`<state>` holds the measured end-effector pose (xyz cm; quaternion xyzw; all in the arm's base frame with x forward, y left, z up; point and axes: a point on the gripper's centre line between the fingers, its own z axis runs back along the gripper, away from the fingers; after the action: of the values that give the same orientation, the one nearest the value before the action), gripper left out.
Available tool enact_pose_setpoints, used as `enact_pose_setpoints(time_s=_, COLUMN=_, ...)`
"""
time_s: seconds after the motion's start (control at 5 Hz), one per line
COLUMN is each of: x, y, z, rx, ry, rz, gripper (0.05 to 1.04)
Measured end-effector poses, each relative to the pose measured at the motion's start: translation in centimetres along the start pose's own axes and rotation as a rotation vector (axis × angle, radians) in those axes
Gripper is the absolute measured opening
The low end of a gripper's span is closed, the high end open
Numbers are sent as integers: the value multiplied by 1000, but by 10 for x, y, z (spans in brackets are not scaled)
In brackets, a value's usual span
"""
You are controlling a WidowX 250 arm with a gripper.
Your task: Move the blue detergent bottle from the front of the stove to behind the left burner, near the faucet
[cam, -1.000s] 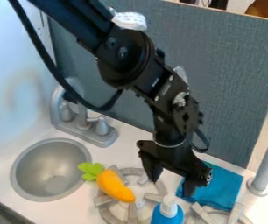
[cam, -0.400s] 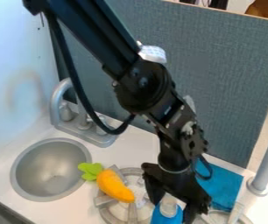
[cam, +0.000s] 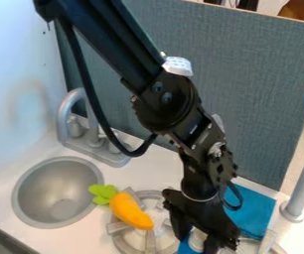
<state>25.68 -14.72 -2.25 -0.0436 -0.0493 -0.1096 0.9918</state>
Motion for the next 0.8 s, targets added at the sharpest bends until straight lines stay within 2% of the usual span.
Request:
enact_pose_setpoints(time_s=0.2, x=0, y=1, z=1, rx=6, ry=8, rz=4, gripper=554)
enact_pose_setpoints(time_s=0.4, x=-2, y=1, z=1, rx=12, ry=23, rz=-6, gripper=543)
enact_pose_setpoints(time_s=0.6, x=4, y=0, z=20, rx=-7, ry=9, rz=-19, gripper=537)
enact_pose_setpoints(time_s=0.8, x=21, y=11, z=36, rx=-27, ry=-23, rz=20, gripper=518)
